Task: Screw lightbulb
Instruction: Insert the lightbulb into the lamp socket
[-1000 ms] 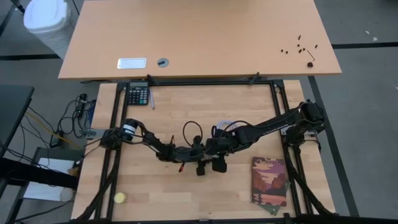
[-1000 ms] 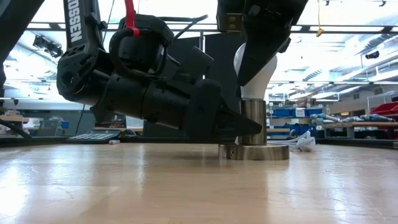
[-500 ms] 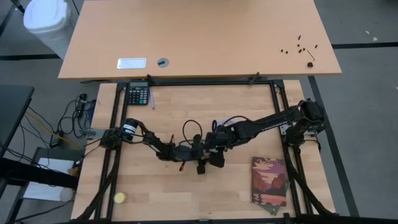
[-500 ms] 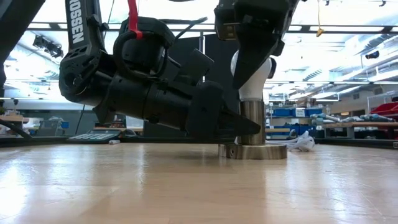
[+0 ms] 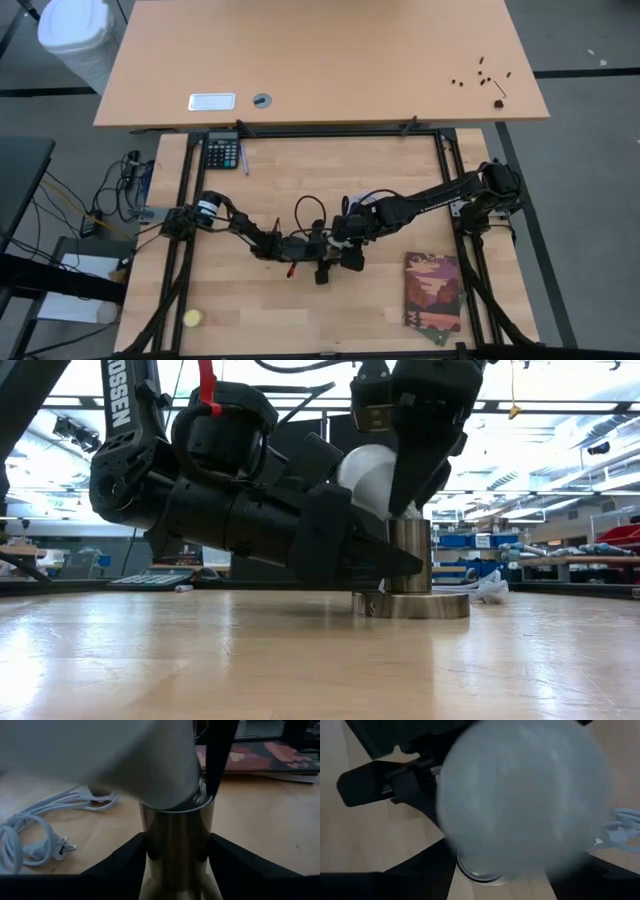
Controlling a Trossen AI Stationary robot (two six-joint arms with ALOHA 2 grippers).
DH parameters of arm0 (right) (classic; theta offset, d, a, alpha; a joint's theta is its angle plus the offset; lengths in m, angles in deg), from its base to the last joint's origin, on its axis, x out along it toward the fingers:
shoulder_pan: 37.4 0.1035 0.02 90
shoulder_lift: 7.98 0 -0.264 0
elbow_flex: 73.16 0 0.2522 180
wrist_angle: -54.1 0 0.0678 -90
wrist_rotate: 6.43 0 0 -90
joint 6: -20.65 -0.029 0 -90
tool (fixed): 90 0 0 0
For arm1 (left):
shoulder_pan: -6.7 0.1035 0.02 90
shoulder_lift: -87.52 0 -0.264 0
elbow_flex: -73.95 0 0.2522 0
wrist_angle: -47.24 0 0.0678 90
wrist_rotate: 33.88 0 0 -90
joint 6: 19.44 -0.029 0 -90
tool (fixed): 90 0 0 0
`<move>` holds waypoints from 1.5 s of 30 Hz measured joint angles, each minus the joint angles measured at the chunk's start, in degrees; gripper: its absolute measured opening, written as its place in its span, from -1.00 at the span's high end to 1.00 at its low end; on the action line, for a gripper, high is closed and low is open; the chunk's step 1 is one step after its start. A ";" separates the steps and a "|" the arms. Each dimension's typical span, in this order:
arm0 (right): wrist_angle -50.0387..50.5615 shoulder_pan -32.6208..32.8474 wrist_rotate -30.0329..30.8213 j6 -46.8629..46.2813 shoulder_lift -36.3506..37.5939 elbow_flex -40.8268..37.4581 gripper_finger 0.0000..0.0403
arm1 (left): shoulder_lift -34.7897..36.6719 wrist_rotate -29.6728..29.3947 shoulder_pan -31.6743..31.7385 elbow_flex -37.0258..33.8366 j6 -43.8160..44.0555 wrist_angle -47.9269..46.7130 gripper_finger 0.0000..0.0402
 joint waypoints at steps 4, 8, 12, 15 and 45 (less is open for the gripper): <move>0.05 0.47 0.42 0.00 0.01 0.02 -0.39 | 0.00 -0.27 0.07 0.00 0.03 0.00 -0.03; -0.06 1.20 0.76 -0.01 0.01 0.04 -0.39 | 0.00 -0.49 0.07 0.00 0.06 -0.10 -0.03; -0.24 1.89 2.74 -0.31 0.01 0.04 -0.37 | 0.00 -0.79 0.09 0.00 0.06 -0.33 -0.03; -1.31 1.92 3.76 -1.06 -0.13 0.10 -0.33 | 0.00 -0.90 0.09 0.00 0.08 -0.37 -0.03; 3.55 2.67 4.20 -2.45 -1.54 0.32 0.38 | -0.02 -1.38 0.13 -0.97 -0.46 -1.80 -0.04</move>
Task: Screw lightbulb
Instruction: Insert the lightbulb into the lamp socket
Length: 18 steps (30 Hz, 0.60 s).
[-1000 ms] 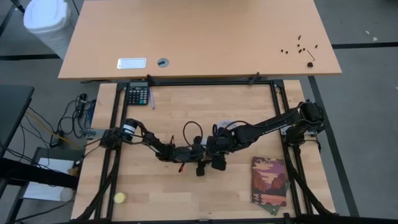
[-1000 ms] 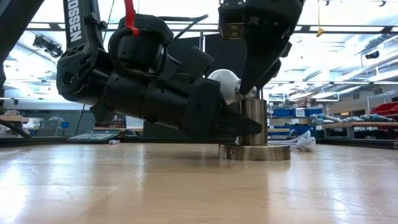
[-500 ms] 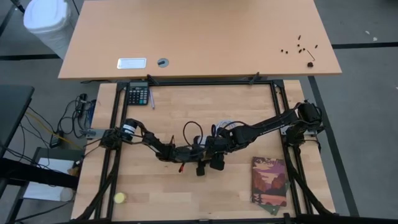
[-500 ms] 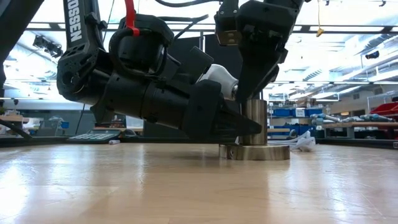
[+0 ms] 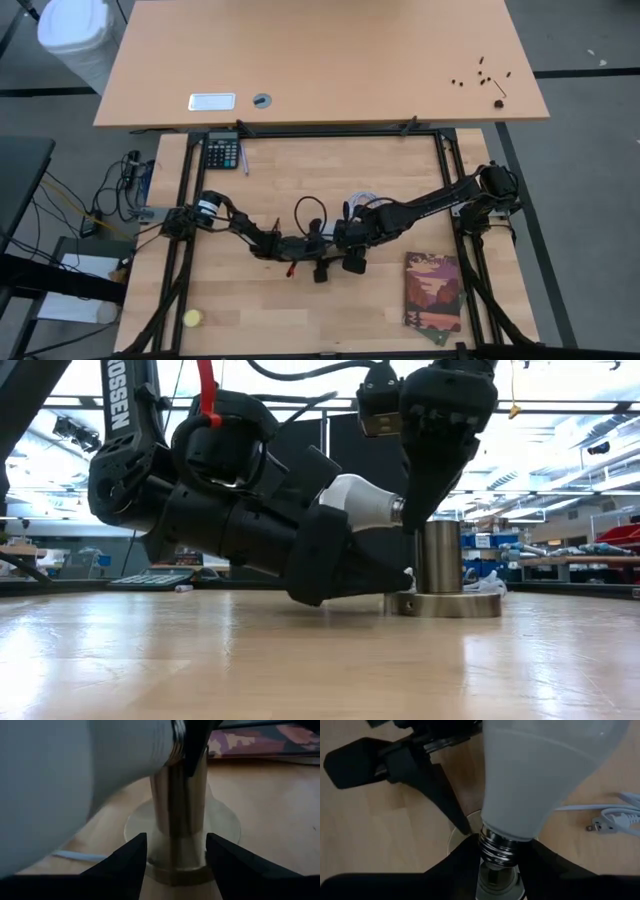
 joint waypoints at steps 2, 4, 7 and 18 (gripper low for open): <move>0.05 0.08 0.58 -0.05 0.00 0.00 0.38 | 0.00 -0.48 0.00 -0.53 -0.04 0.35 -0.04; 0.05 0.08 1.00 -0.09 0.00 -0.01 0.38 | 0.17 -1.05 0.00 -1.21 -0.96 0.82 -0.04; 0.10 0.08 1.10 0.02 0.00 -0.02 0.38 | 1.53 -3.08 0.00 -2.68 -1.78 0.45 -0.04; 0.16 0.08 1.12 0.50 0.00 -0.09 0.38 | 5.53 -5.39 0.02 -4.45 -5.78 1.18 -0.04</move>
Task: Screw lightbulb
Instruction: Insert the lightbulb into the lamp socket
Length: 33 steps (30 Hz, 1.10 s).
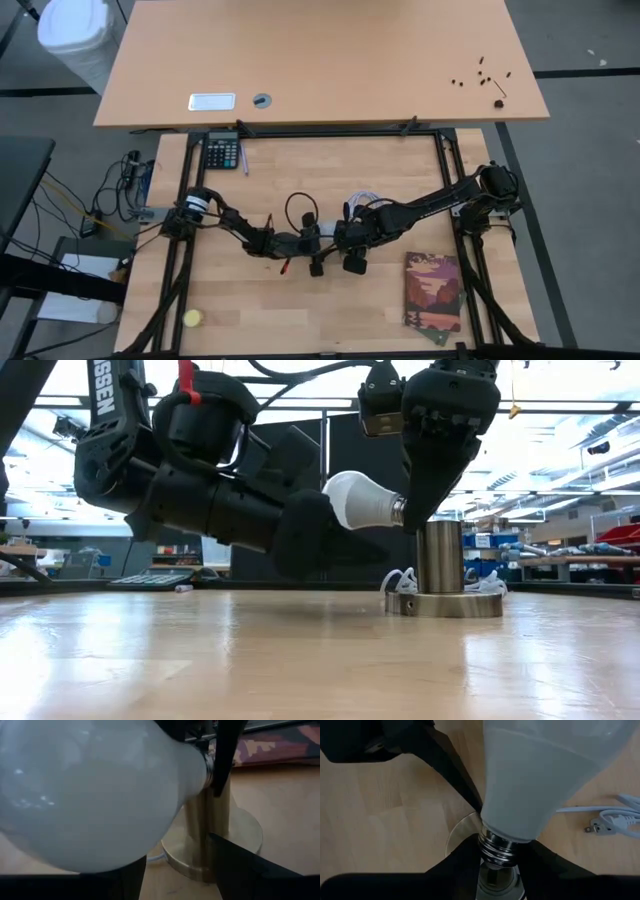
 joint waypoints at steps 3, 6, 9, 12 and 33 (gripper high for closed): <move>0.04 0.06 -0.01 -0.02 0.23 -0.03 0.38 | 0.00 0.00 0.00 0.00 -0.15 1.02 -0.04; 0.43 0.33 -0.02 -0.20 1.08 -0.17 0.38 | 0.52 0.07 0.00 -0.02 -0.17 1.85 -0.04; 0.71 0.86 0.19 -0.95 2.72 -0.22 0.38 | 1.78 1.72 -0.01 -0.02 -0.17 2.33 -0.04; 0.83 1.64 0.91 -1.91 3.48 -0.20 0.38 | 2.65 2.01 -0.02 0.04 -0.19 3.08 -0.04; 6.72 8.55 11.28 -11.47 3.54 -0.34 0.32 | 2.71 6.31 0.13 11.21 -6.34 -8.73 -0.04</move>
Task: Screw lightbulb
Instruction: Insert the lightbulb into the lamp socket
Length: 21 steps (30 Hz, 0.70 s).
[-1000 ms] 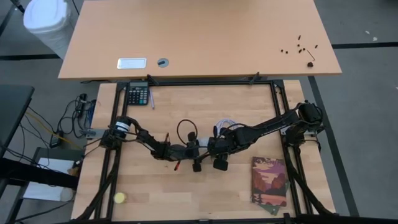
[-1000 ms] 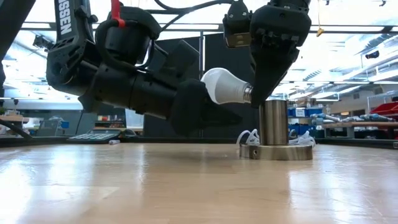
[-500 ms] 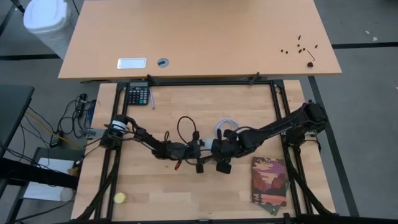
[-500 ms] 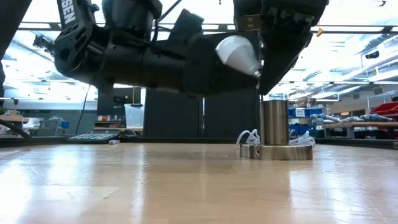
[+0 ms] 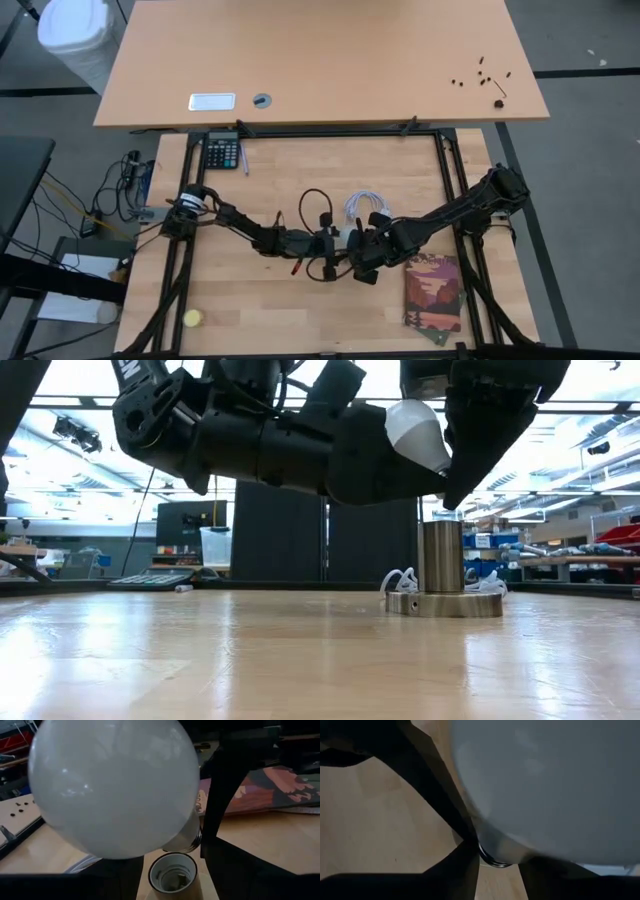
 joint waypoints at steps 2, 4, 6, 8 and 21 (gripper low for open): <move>-0.10 -0.09 0.17 -0.24 0.00 -0.37 0.29 | 0.02 0.01 0.07 0.05 0.16 -0.95 -0.04; -0.46 -0.22 -0.08 -0.23 0.00 -0.59 0.24 | 0.02 -0.15 0.07 0.09 0.19 -1.74 -0.04; -0.85 -0.26 -0.47 -0.19 0.00 -0.74 0.19 | 0.04 -0.14 0.22 0.09 0.21 -2.05 -0.04; -0.88 -0.26 -0.92 -0.18 0.00 -0.77 0.12 | 0.04 0.15 0.33 0.09 0.21 -2.23 -0.04; -1.02 -1.61 -6.03 0.34 0.11 -0.64 -0.10 | 0.04 1.43 1.75 0.09 0.53 -3.01 -0.04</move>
